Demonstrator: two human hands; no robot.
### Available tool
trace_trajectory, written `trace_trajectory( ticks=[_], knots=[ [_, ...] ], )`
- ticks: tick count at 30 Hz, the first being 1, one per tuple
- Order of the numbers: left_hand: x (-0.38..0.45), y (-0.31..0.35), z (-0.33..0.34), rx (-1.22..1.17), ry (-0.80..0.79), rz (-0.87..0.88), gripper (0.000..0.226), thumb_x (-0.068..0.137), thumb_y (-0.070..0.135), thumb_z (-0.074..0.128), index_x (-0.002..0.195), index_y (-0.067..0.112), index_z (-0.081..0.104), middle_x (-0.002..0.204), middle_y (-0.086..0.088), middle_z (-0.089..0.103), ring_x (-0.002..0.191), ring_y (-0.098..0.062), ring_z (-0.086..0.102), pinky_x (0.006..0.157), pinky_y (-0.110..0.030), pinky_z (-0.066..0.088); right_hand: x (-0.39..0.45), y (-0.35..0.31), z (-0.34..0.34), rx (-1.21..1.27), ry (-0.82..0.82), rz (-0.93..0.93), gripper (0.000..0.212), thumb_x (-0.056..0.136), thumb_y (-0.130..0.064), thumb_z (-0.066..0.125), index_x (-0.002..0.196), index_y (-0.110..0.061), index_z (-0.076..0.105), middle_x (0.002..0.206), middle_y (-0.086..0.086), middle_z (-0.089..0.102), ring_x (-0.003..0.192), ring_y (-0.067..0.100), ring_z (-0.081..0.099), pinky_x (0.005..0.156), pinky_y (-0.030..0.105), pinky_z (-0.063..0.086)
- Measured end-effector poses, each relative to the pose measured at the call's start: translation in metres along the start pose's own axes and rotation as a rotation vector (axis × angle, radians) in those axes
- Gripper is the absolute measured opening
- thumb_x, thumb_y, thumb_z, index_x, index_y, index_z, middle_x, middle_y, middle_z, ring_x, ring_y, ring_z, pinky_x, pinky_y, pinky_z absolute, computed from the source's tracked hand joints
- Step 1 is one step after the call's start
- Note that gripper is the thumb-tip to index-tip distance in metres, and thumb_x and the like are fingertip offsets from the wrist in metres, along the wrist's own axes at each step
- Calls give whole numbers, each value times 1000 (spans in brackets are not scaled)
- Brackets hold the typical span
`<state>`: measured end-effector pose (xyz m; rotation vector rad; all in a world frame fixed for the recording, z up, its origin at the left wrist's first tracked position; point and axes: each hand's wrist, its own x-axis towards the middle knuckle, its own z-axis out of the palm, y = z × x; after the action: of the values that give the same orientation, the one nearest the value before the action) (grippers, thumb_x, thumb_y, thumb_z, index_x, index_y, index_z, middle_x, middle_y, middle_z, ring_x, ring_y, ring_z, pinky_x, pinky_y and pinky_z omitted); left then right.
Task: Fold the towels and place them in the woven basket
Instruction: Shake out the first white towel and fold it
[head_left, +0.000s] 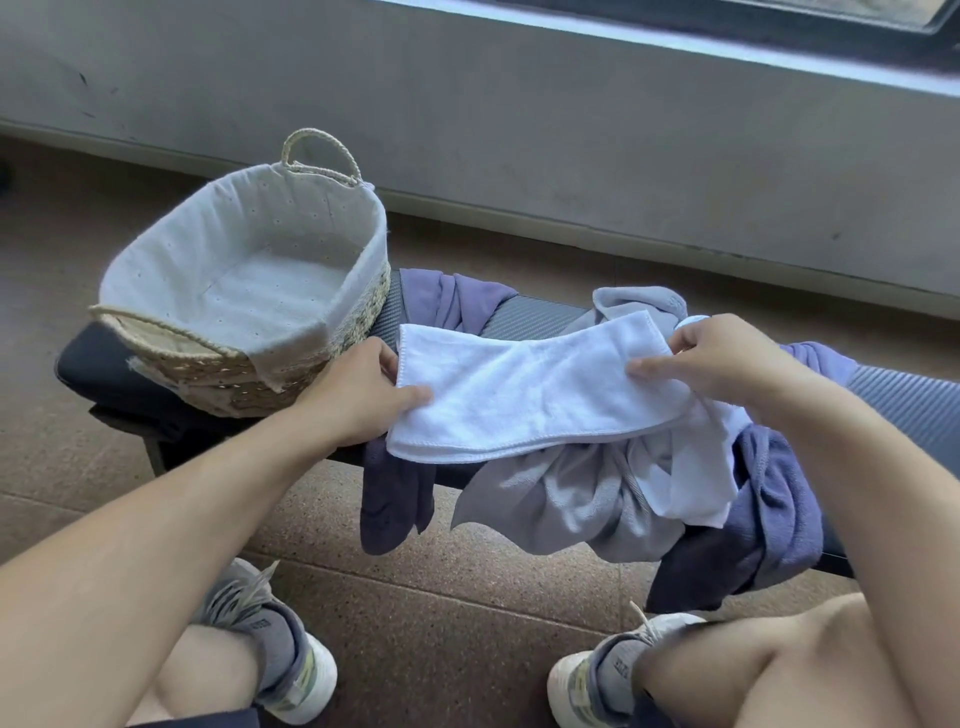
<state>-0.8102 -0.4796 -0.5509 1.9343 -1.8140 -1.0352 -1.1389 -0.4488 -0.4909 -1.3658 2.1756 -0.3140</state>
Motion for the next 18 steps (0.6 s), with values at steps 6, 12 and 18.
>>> trace_trajectory(
  ticks=[6,12,18],
  knots=[
    [0,4,-2,-113,-14,-44,31,85,34,78,99,16,58,88,-2,65,78,-22,61,64,-34,43,-2,-2,6,192,-26,-91,44,69,-51,80,82,-12,66,73,2,61,69,18,55,64,33,42],
    [1,4,-2,-350,-168,-130,25,94,32,70,102,9,72,88,-7,75,65,-17,57,57,-26,41,-10,-9,10,149,-83,-74,38,82,-57,73,97,-22,67,78,1,60,48,13,49,51,29,35],
    [6,7,-27,-542,-13,-104,35,97,45,59,110,14,68,99,-11,74,79,-27,74,68,-40,62,-8,-10,3,348,-80,-96,29,81,-43,81,105,-31,71,74,-4,66,53,14,54,47,25,34]
  ],
)
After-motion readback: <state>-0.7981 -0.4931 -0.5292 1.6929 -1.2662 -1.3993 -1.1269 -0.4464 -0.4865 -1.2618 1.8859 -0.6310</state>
